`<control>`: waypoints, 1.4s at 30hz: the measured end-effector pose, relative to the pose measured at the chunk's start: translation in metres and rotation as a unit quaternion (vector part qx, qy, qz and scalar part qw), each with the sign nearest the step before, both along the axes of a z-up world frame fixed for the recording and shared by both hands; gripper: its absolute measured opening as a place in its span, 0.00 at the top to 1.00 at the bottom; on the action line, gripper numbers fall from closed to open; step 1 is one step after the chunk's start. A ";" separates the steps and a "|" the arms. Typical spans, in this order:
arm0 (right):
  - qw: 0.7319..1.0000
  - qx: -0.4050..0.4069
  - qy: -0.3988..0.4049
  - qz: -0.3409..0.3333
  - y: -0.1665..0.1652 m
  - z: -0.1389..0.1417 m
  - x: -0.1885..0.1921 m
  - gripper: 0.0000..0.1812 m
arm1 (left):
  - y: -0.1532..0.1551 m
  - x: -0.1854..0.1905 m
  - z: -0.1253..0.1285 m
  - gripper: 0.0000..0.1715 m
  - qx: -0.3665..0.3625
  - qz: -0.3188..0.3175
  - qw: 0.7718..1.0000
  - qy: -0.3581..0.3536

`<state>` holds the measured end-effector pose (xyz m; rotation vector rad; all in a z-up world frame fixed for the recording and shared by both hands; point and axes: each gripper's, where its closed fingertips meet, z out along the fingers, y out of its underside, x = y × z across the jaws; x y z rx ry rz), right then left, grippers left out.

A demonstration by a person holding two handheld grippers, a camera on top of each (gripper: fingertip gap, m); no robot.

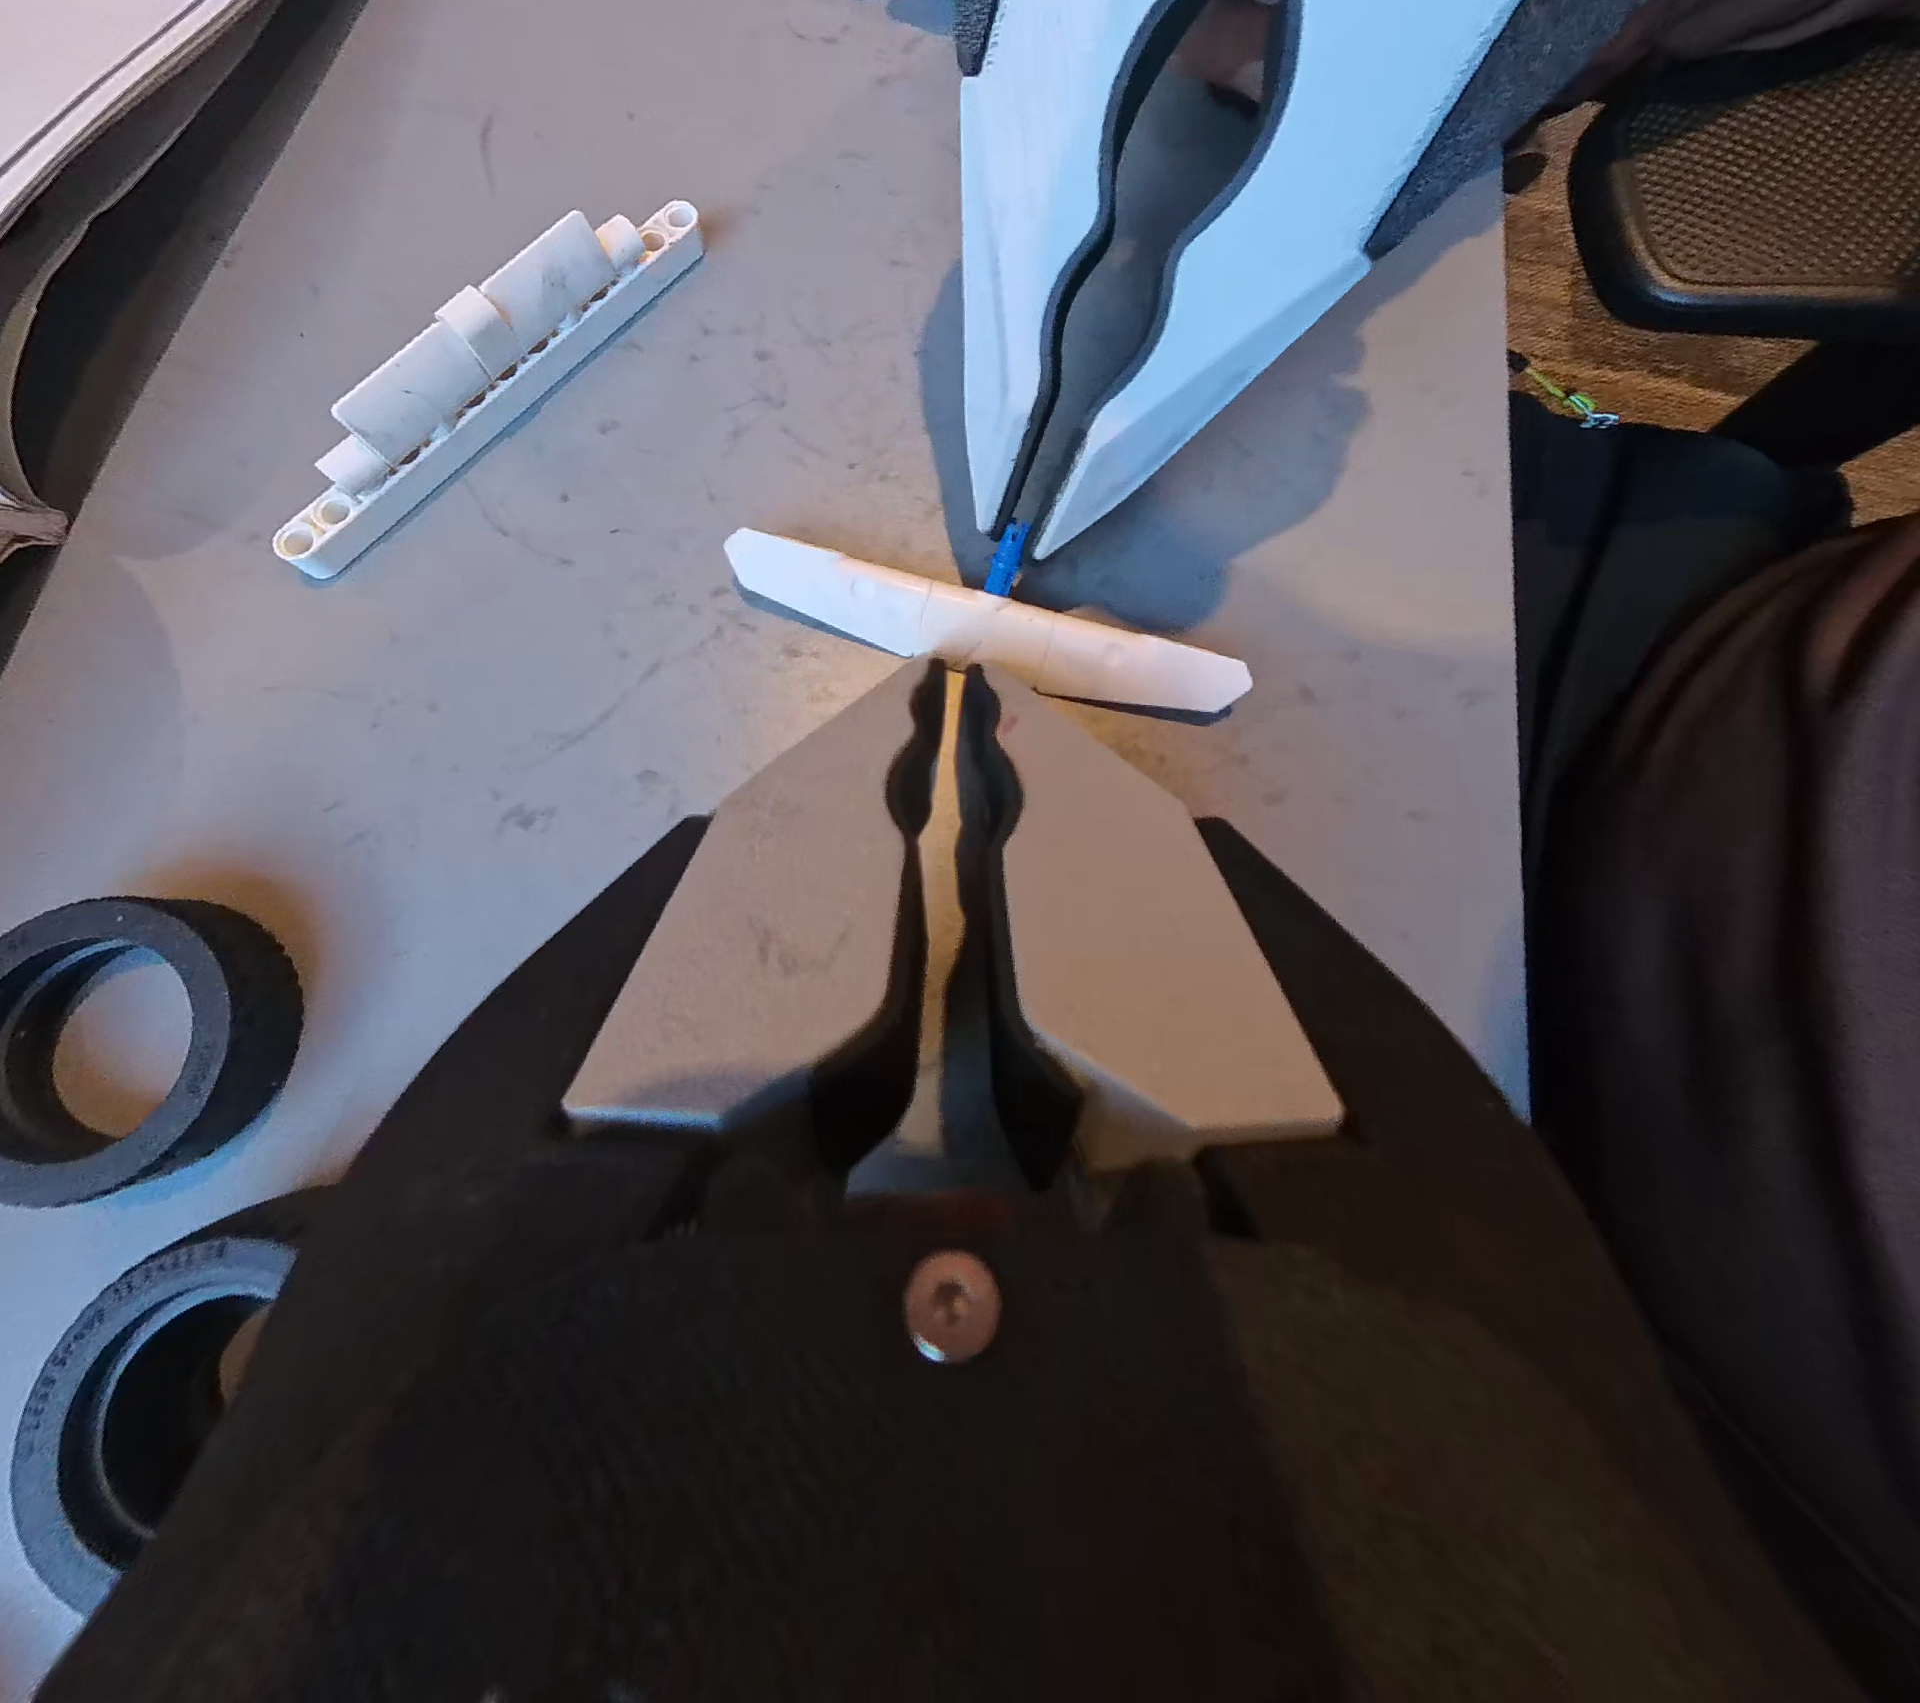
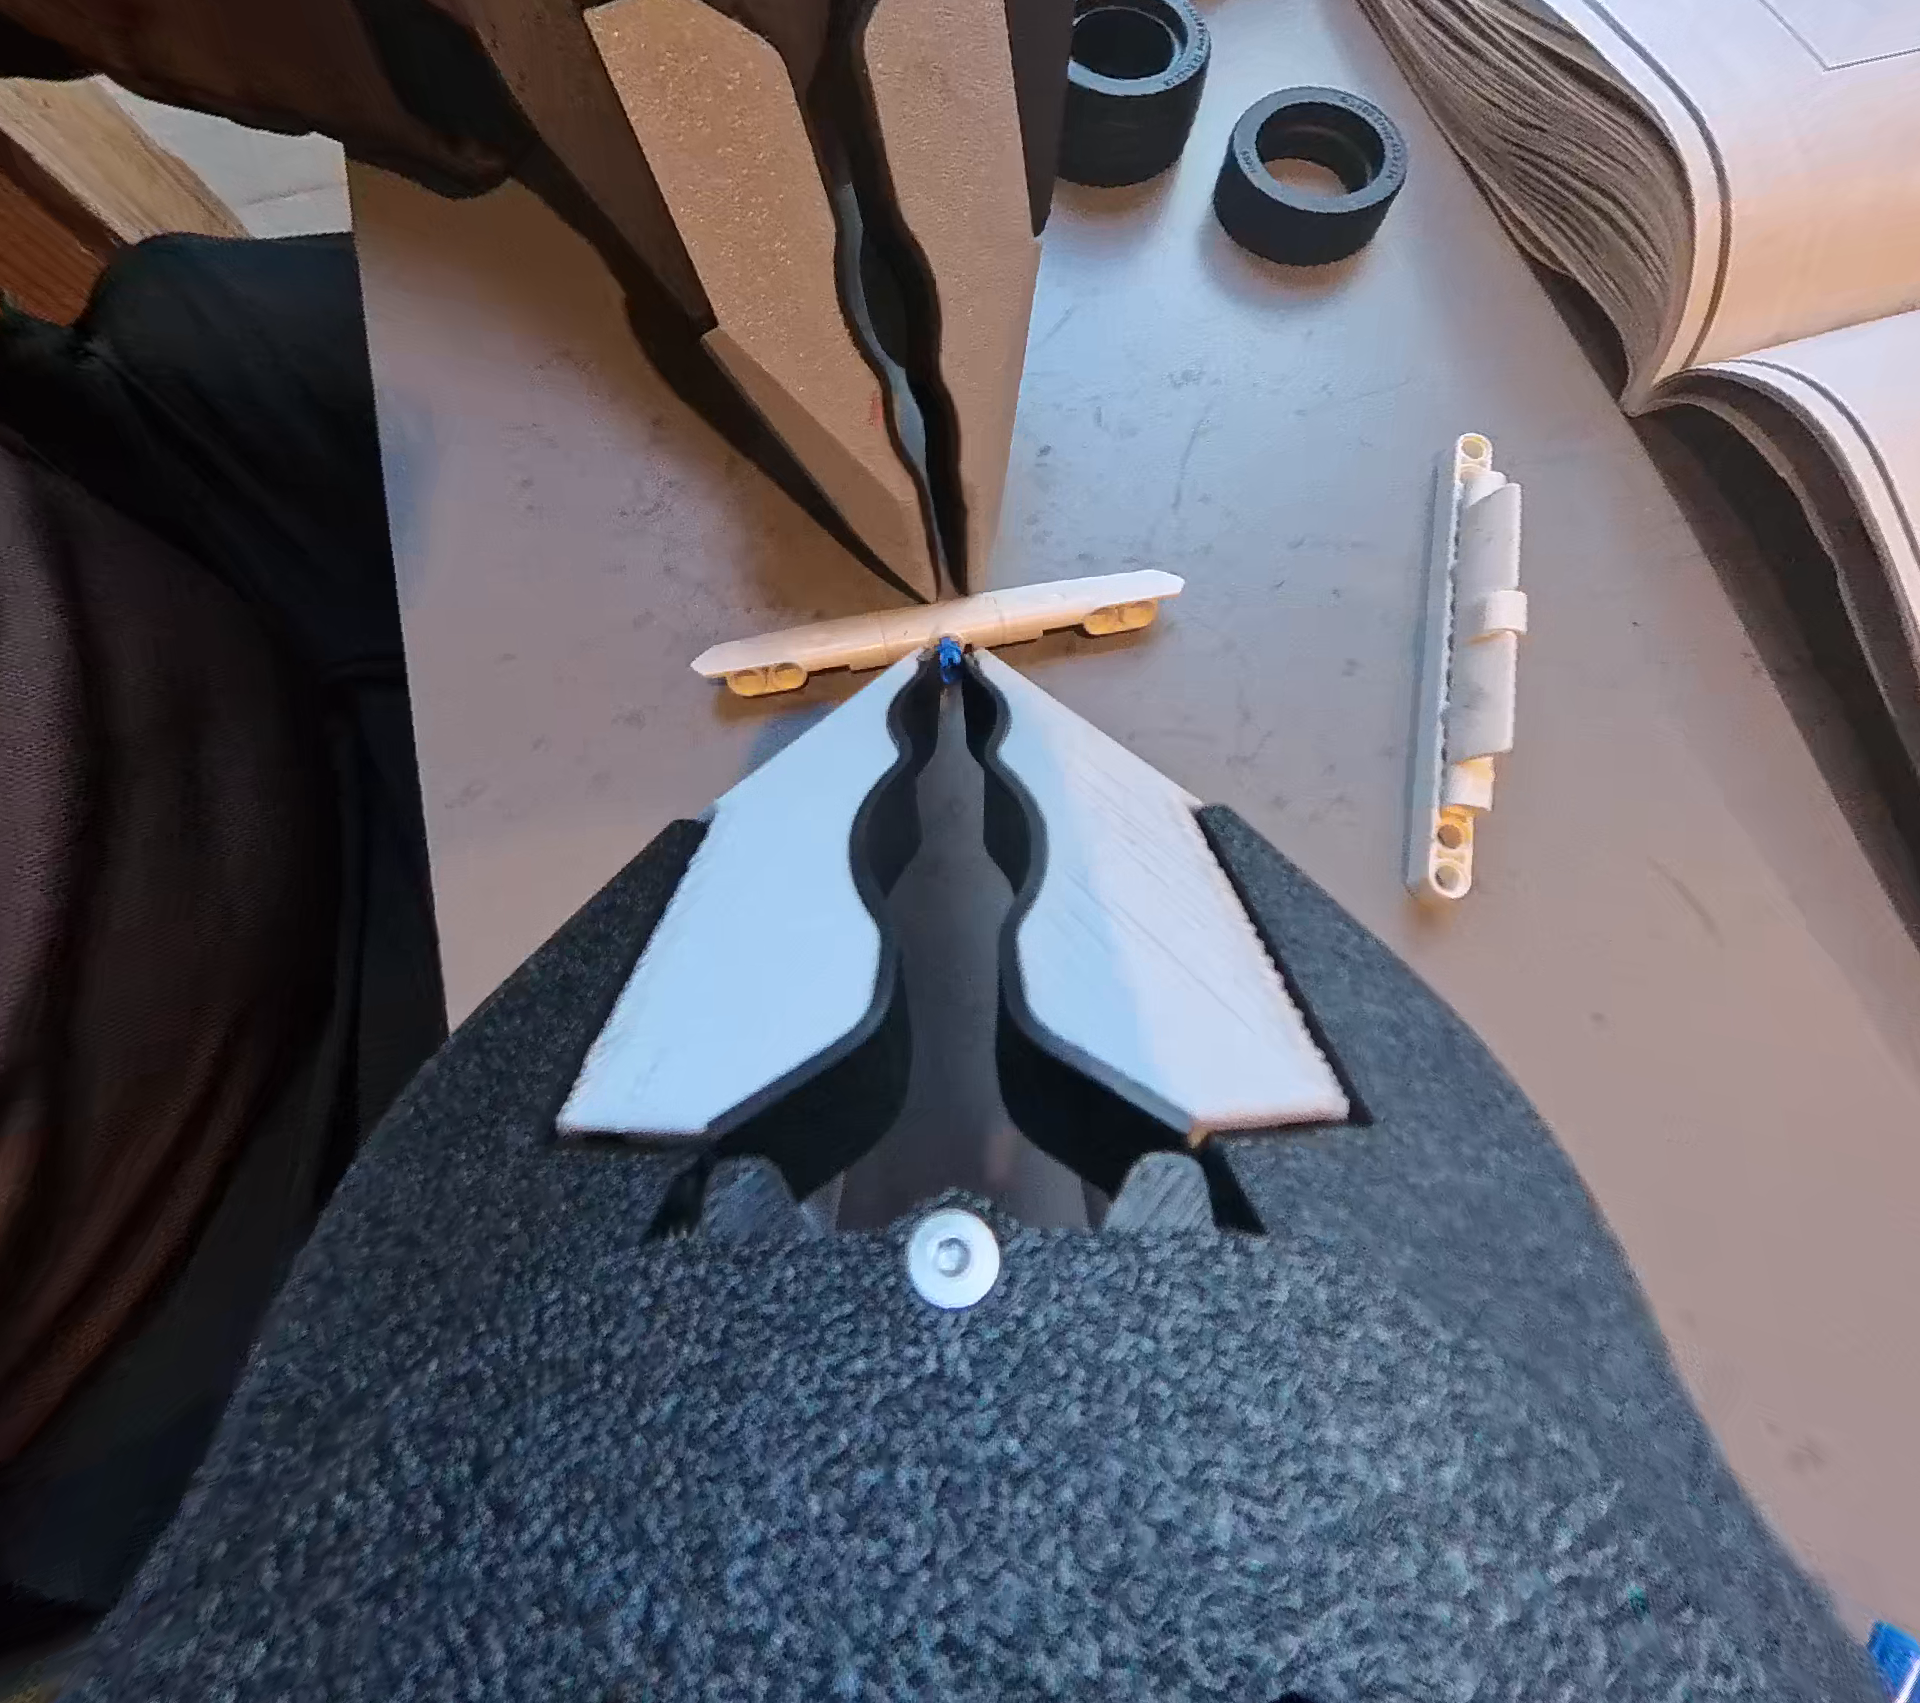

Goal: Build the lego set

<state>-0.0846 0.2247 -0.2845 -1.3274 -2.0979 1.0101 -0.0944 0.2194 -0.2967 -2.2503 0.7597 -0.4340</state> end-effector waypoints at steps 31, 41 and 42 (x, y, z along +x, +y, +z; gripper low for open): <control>0.998 0.058 0.025 -0.008 -0.003 -0.001 0.002 0.98 | -0.003 0.005 0.002 1.00 0.049 -0.067 0.995 0.046; 0.997 0.066 0.027 -0.006 -0.003 -0.001 0.003 0.98 | -0.004 0.005 0.001 1.00 0.047 -0.067 0.996 0.044; 0.998 0.064 0.026 -0.006 -0.003 -0.001 0.003 0.98 | -0.004 0.005 0.001 1.00 0.047 -0.067 0.996 0.044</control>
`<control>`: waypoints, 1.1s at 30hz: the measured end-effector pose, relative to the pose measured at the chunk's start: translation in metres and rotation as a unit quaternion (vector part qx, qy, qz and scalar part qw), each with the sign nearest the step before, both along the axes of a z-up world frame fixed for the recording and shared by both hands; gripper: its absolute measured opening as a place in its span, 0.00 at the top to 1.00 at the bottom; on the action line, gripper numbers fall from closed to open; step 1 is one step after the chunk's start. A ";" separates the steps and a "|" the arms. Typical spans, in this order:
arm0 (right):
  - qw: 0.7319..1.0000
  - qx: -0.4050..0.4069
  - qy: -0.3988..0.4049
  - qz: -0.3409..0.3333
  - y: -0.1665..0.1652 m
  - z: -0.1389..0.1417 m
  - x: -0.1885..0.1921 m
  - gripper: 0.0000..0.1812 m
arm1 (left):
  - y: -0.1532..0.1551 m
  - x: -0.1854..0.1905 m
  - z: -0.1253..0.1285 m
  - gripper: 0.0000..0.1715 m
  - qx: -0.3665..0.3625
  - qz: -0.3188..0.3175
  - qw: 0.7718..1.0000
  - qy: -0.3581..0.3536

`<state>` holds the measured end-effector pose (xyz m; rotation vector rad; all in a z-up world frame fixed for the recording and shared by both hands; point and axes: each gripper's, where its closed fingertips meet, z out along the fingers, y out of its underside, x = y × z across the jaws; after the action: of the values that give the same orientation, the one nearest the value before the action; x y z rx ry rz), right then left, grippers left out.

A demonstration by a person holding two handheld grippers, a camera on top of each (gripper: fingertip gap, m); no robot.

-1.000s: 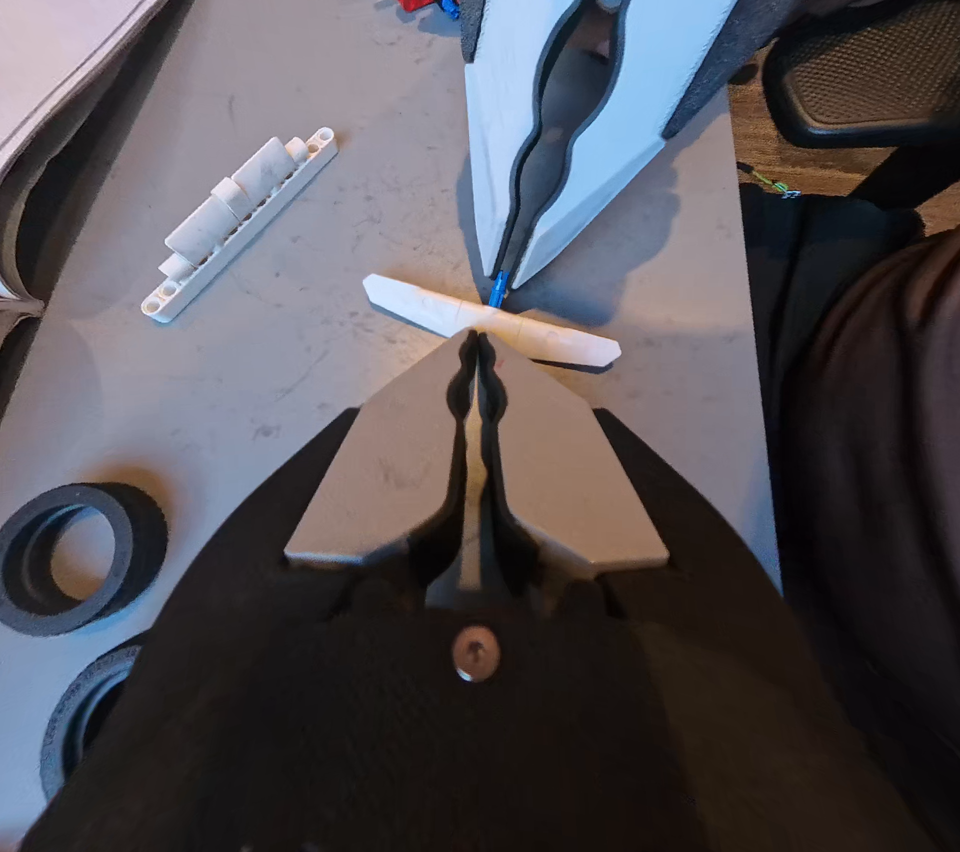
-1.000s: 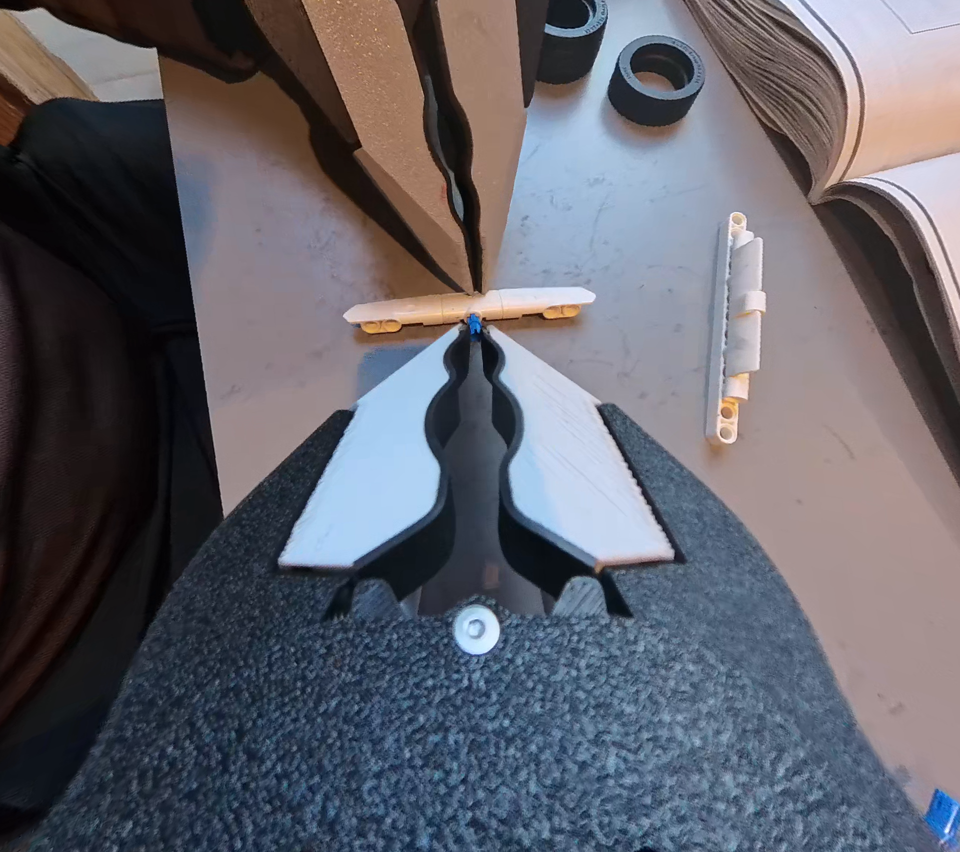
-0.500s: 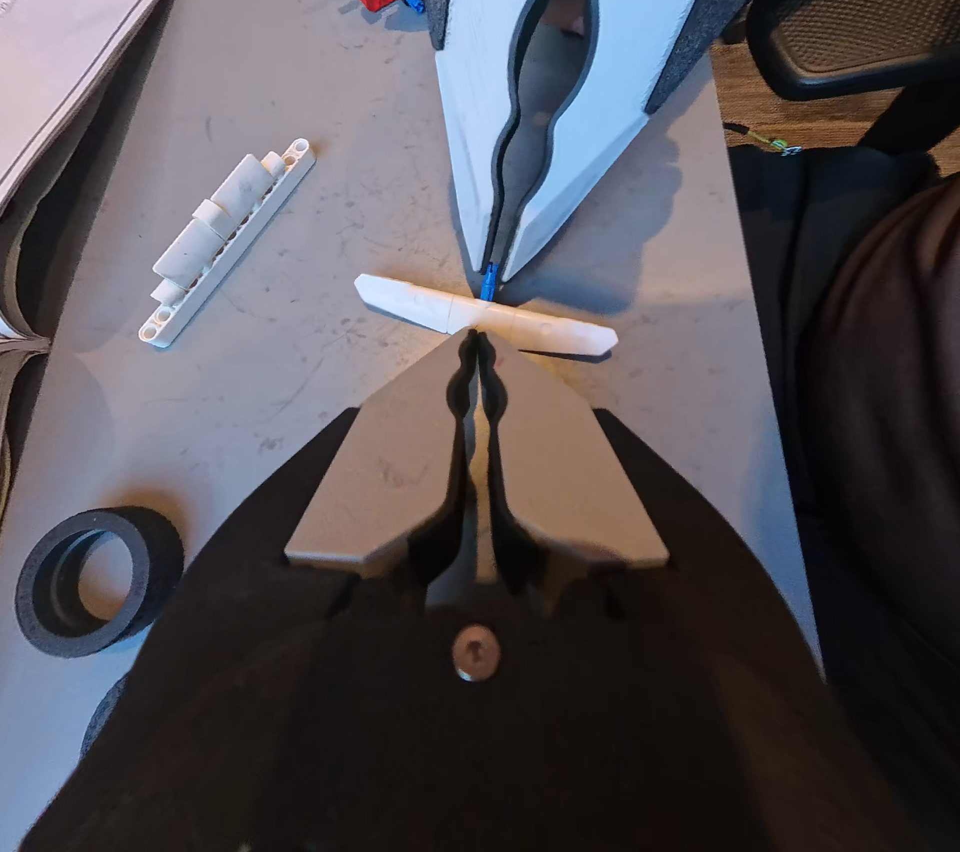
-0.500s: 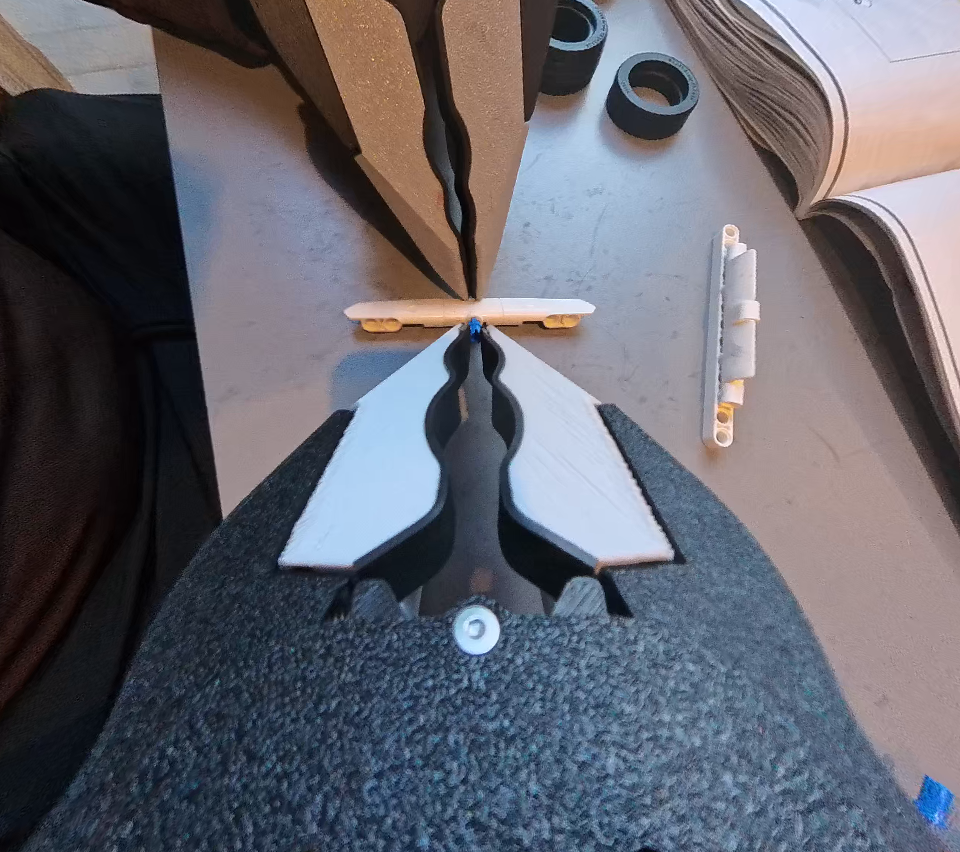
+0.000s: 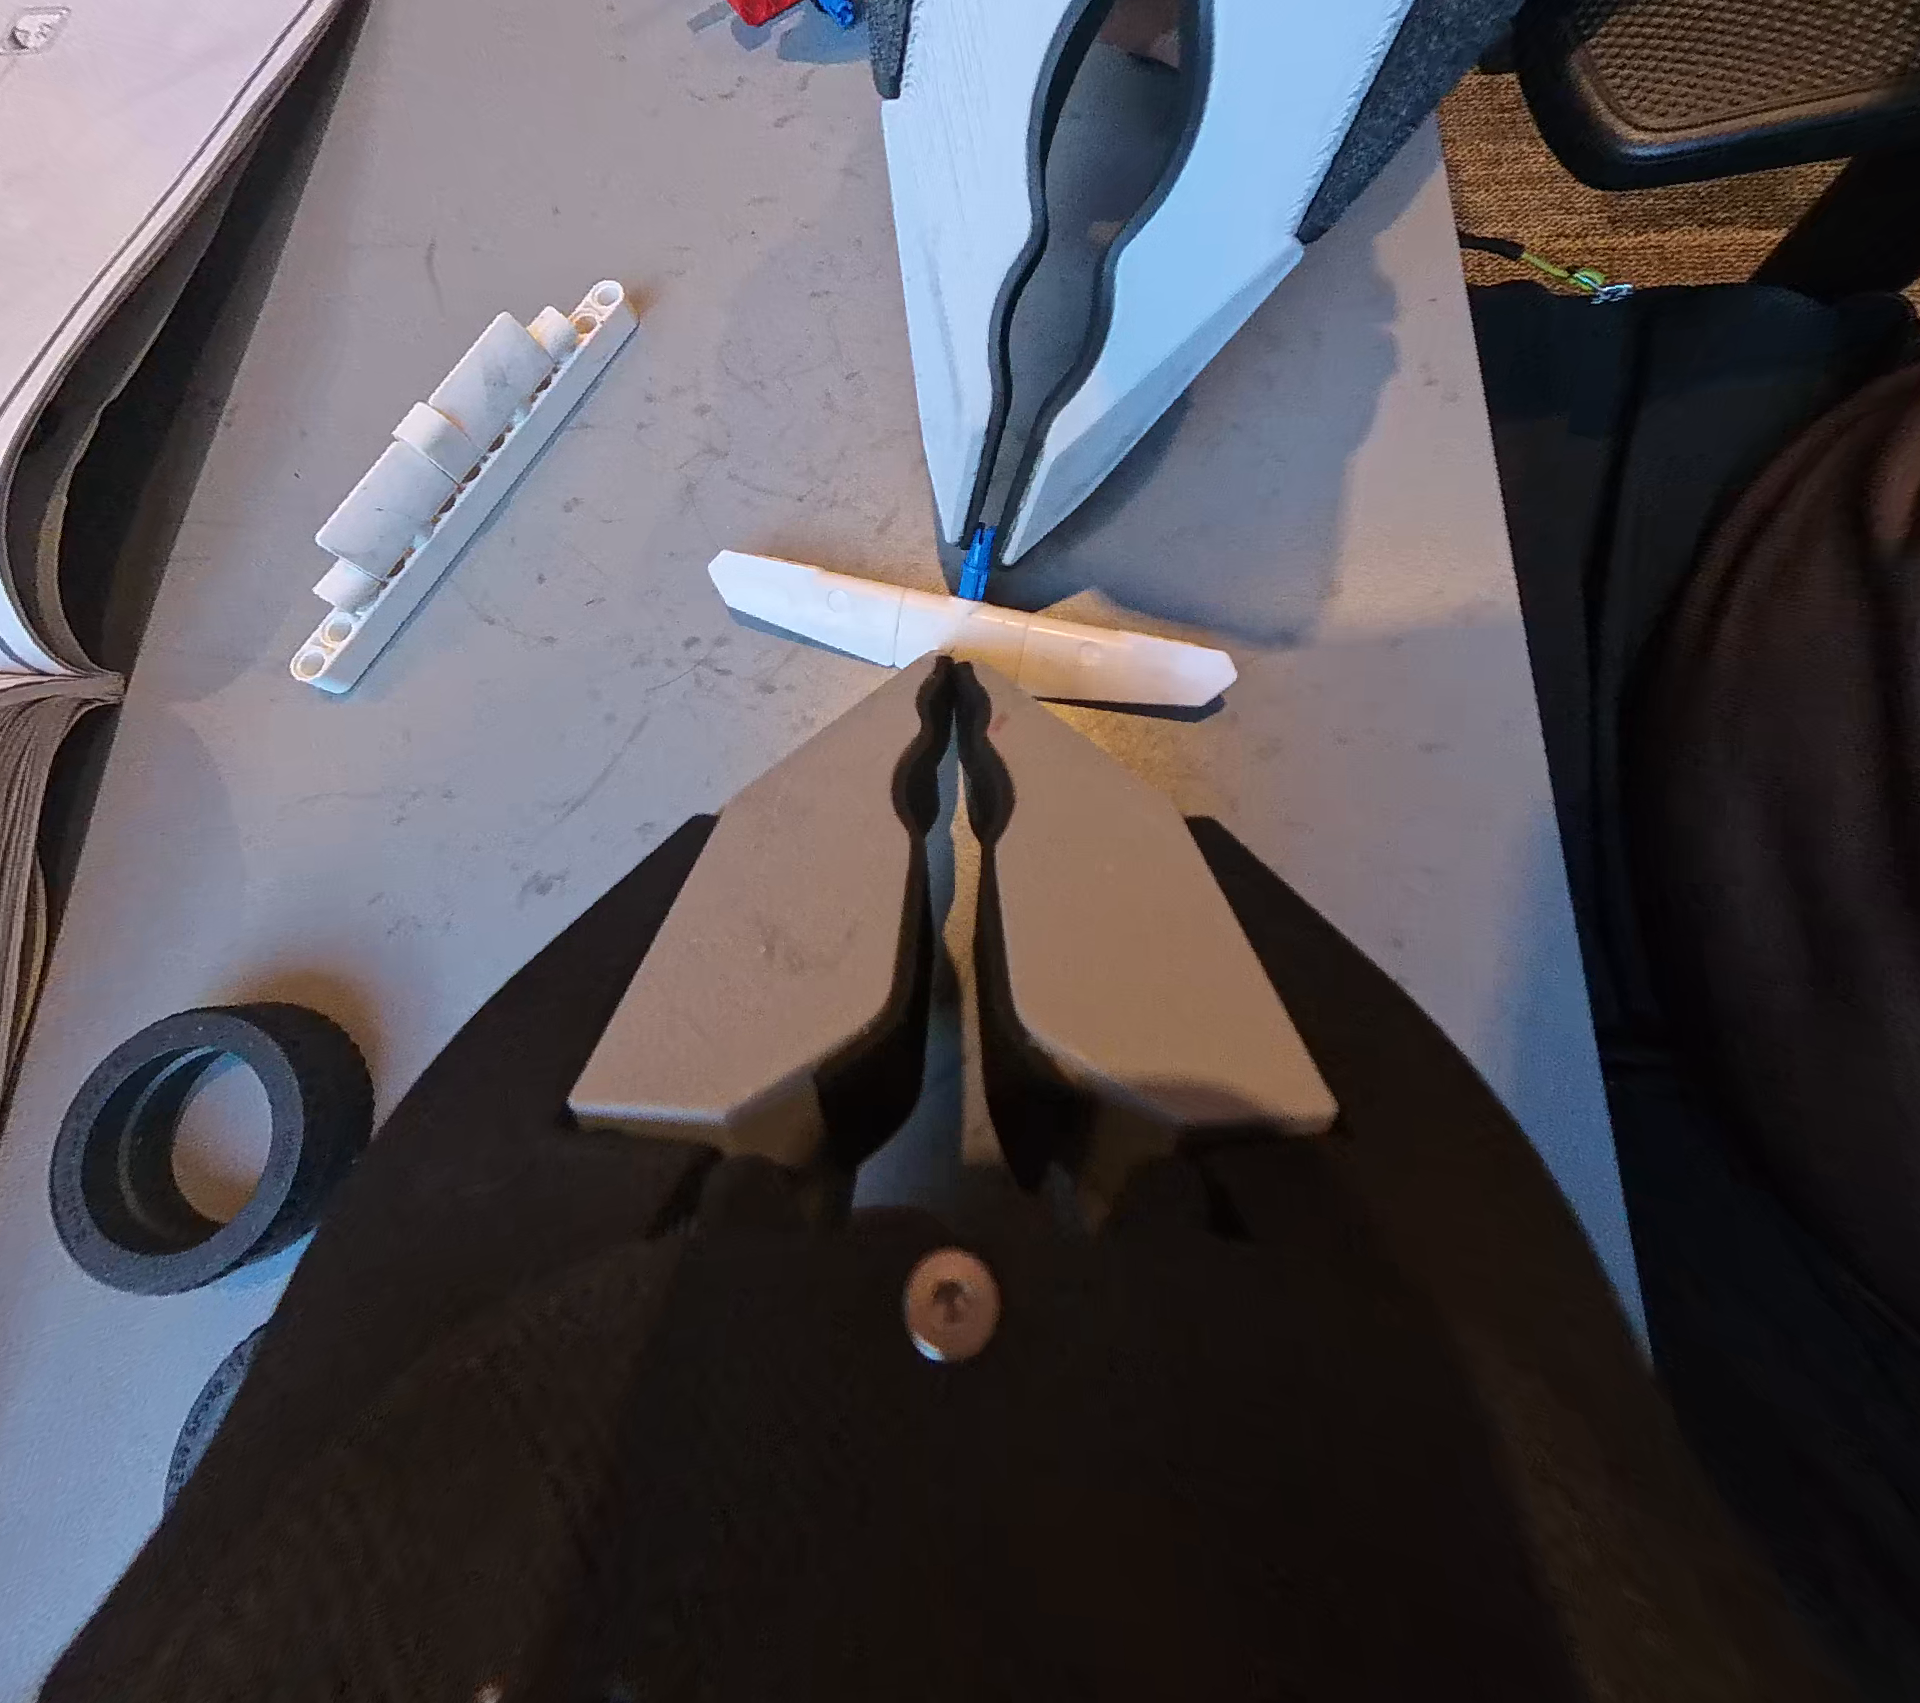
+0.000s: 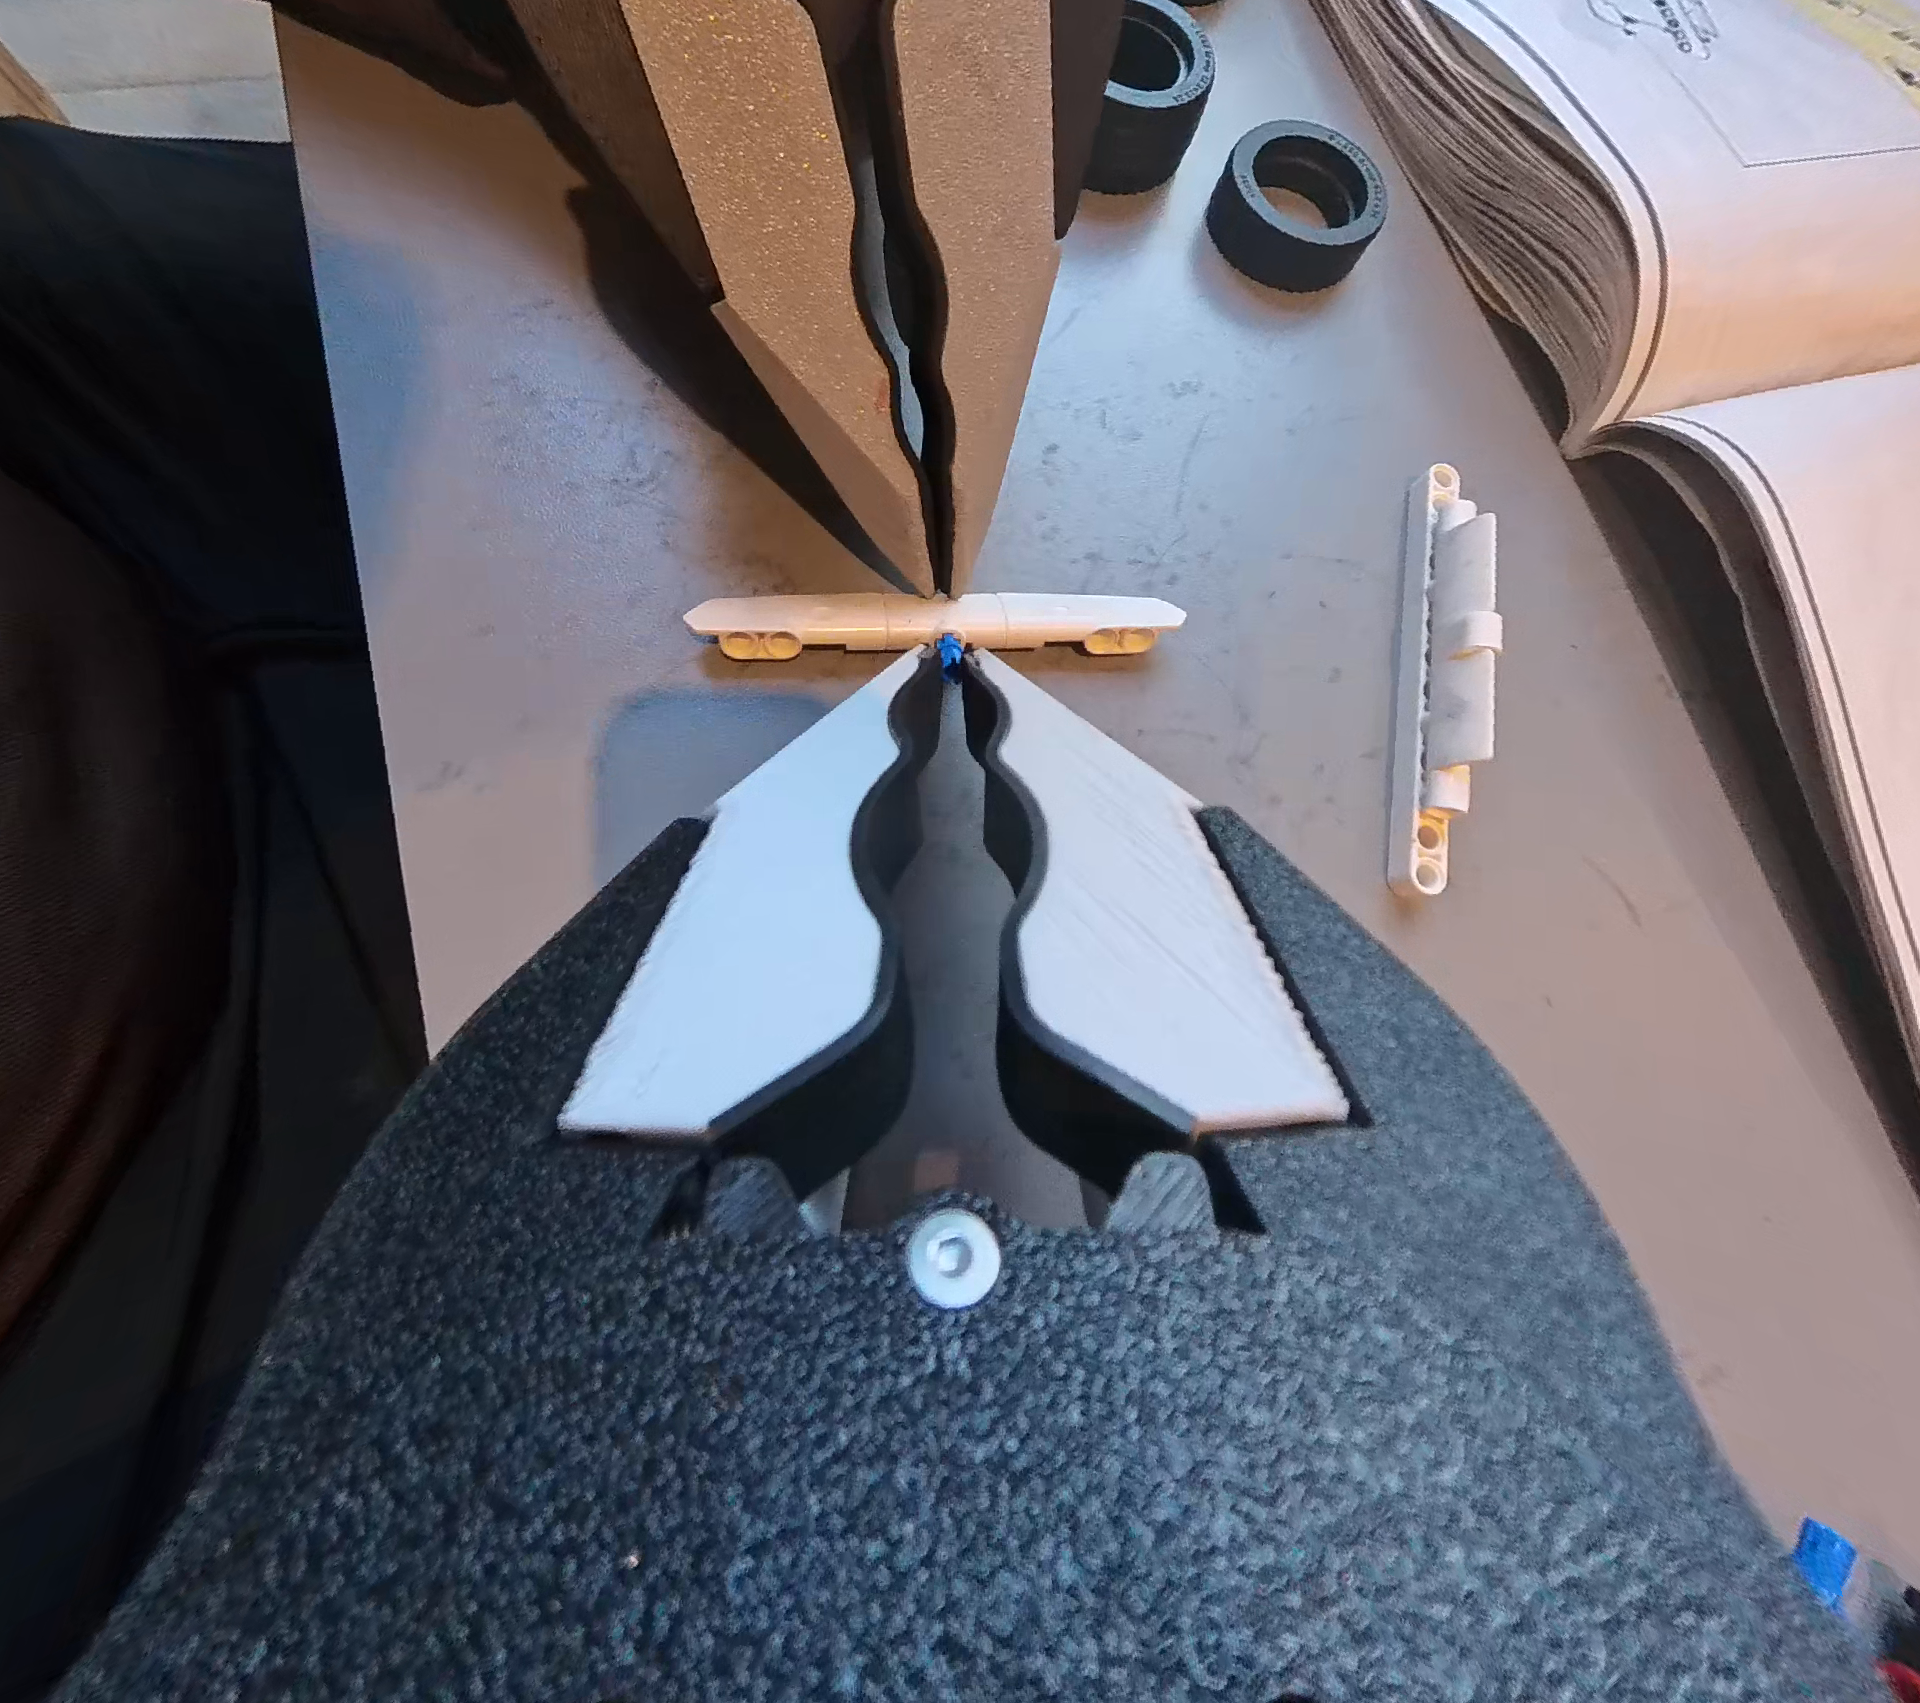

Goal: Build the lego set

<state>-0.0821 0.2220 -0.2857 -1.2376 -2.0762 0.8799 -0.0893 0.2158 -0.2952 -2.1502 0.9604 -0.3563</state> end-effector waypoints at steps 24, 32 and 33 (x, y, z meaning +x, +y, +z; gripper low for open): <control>0.999 0.044 0.012 0.007 -0.001 -0.001 0.000 0.98 | 0.000 0.001 0.000 1.00 0.002 -0.001 1.000 0.000; 0.999 0.041 0.006 0.007 0.000 -0.003 0.000 0.98 | 0.002 0.002 0.000 1.00 0.003 0.000 1.000 0.001; 0.999 0.033 -0.002 0.004 0.001 -0.004 0.000 0.98 | 0.003 0.002 -0.001 1.00 0.005 0.001 1.000 0.000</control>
<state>-0.0819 0.2225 -0.2900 -1.1982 -2.0989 0.8075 -0.0871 0.2189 -0.2958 -2.1420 0.9576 -0.3506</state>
